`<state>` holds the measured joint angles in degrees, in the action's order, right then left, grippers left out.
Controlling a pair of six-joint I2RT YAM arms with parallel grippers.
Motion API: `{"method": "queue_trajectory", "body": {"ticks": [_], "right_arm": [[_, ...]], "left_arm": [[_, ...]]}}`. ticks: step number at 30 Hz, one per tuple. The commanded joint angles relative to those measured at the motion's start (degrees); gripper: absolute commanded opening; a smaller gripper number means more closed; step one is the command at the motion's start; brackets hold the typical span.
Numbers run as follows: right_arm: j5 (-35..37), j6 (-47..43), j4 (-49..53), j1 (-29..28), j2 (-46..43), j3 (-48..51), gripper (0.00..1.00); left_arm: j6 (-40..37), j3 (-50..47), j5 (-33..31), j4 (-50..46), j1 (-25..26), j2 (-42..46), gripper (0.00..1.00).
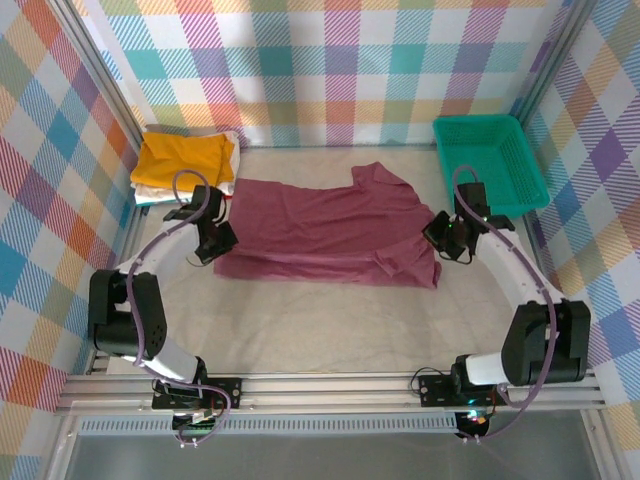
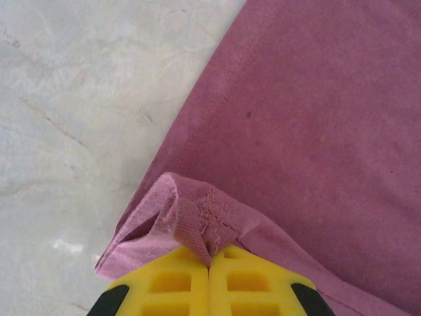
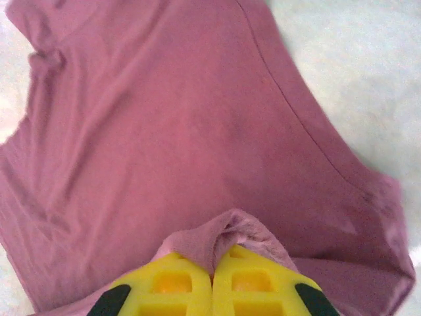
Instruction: Fold and stack the t-shirts
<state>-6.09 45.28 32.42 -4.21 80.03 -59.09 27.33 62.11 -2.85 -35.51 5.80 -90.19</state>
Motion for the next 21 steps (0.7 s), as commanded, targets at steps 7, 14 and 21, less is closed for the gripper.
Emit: {"method": "queue_trajectory", "body": {"ticks": [7,14,21], "right_arm": [[-3.1,-2.8,-3.2,0.1,11.6,-17.7,0.32],[-8.5,-6.0,-3.0,-2.5,-0.1,-3.6,0.32],[-12.6,-2.2,-3.2,-3.7,-3.2,10.6,0.32]], "left_arm": [[-2.3,12.2,-4.8,-0.7,-2.1,-5.4,0.59],[-2.6,2.0,-4.1,-1.5,-0.1,4.2,0.58],[-2.5,-7.8,-0.5,1.7,2.1,3.3,0.54]]}}
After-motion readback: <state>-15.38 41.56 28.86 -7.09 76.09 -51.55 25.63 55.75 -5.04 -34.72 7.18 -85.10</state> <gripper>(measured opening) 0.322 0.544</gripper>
